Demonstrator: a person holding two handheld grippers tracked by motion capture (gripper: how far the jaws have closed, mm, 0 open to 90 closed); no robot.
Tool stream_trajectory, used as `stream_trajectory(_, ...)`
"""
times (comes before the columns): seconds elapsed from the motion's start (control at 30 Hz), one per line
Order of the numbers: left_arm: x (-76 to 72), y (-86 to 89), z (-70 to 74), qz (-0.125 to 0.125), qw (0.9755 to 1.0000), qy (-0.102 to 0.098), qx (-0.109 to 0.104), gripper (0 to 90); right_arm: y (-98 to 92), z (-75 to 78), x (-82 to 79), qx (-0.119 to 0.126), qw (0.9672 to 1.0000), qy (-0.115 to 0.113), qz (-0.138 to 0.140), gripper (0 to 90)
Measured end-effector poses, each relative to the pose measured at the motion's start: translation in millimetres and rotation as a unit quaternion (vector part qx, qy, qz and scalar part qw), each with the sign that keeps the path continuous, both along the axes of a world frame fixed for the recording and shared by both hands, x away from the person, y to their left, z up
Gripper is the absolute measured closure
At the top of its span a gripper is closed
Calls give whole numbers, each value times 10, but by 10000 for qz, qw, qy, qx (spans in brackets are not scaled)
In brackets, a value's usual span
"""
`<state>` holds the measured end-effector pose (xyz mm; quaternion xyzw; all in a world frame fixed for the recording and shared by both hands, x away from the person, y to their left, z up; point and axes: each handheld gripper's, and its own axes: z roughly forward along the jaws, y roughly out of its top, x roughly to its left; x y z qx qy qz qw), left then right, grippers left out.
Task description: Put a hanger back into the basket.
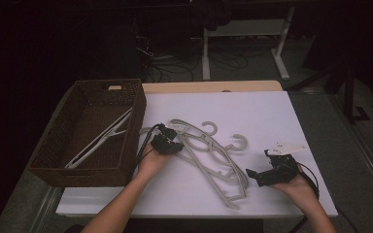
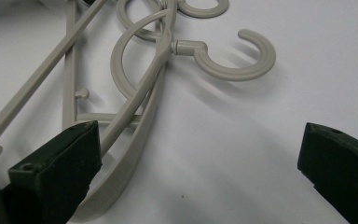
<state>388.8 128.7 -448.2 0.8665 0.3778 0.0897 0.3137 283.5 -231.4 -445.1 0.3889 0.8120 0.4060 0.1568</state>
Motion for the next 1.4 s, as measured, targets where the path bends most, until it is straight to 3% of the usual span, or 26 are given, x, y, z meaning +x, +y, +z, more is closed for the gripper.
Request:
stream_trajectory(0.37,203,-235,86,-94,9998,-177,26,897,0,-6,9,-6,10000,2,13,0)
stream_trajectory(0.6,413,-426,77,-132,9997,-147,129,897,6,-6,8,-8,10000,0,36,0)
stream_trajectory(0.63,444,-435,73,-138,9998,-118,-14,898,5,-6,7,-8,10000,-6,37,0)
stream_trajectory(0.73,518,-494,95,-153,9997,-149,-80,898,0,-6,8,-2,10000,-3,31,0)
stream_trajectory(0.9,584,-568,120,-162,9997,-179,-6,897,10,-9,12,-29,10000,2,51,0)
stream_trajectory(1.03,518,-528,180,-232,9995,-226,-38,893,0,-7,5,-19,10000,-9,39,0)
stream_trajectory(1.13,386,-501,272,-374,9988,-221,-238,893,-8,-6,8,-14,10000,-13,21,0)
stream_trajectory(1.37,-83,-601,404,-1068,9929,-162,-494,893,0,-9,11,-40,10000,-3,2,0)
stream_trajectory(1.4,-83,-601,404,-1068,9929,-162,-494,889,2,-10,10,-42,10000,0,0,0)
